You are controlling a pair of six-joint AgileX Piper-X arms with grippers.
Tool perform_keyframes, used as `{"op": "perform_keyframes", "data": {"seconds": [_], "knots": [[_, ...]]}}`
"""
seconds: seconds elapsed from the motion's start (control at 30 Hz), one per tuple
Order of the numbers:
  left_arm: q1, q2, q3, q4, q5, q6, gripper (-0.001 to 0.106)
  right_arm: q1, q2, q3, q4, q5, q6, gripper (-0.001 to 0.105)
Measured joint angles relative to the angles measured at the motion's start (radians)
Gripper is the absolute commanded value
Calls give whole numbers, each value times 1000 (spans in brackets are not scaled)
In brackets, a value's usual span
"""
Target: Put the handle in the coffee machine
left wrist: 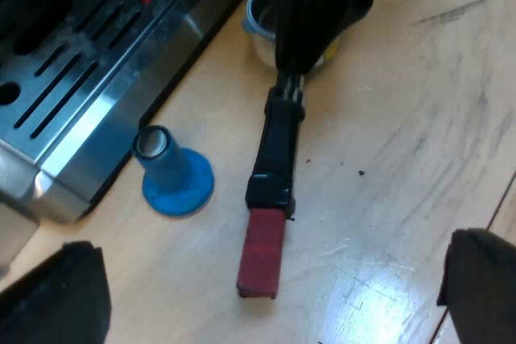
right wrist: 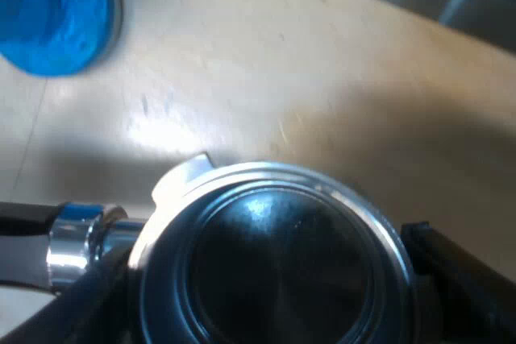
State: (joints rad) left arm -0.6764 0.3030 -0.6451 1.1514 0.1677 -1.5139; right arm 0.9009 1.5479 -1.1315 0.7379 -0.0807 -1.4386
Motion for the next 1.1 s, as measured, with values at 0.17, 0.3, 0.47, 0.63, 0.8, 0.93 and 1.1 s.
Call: {"op": "perform_keyframes", "data": {"seconds": [0.17,0.3,0.47,0.63,0.8,0.93,1.1], "knots": [[0,0,0,0,31,69,85,0,-60,3,67,2,24,0],[0,0,10,-12,62,77,85,0,-113,3,104,2,26,0],[0,0,89,-96,100,76,85,0,-158,3,137,2,48,0],[0,7,124,-139,115,76,85,0,-198,3,167,2,49,0],[0,46,124,-171,153,78,85,0,-221,3,188,-1,49,0],[-32,136,130,-225,177,78,85,0,-243,3,188,-14,52,0],[-100,243,131,-269,169,78,85,0,-245,3,190,-20,54,0]]}}
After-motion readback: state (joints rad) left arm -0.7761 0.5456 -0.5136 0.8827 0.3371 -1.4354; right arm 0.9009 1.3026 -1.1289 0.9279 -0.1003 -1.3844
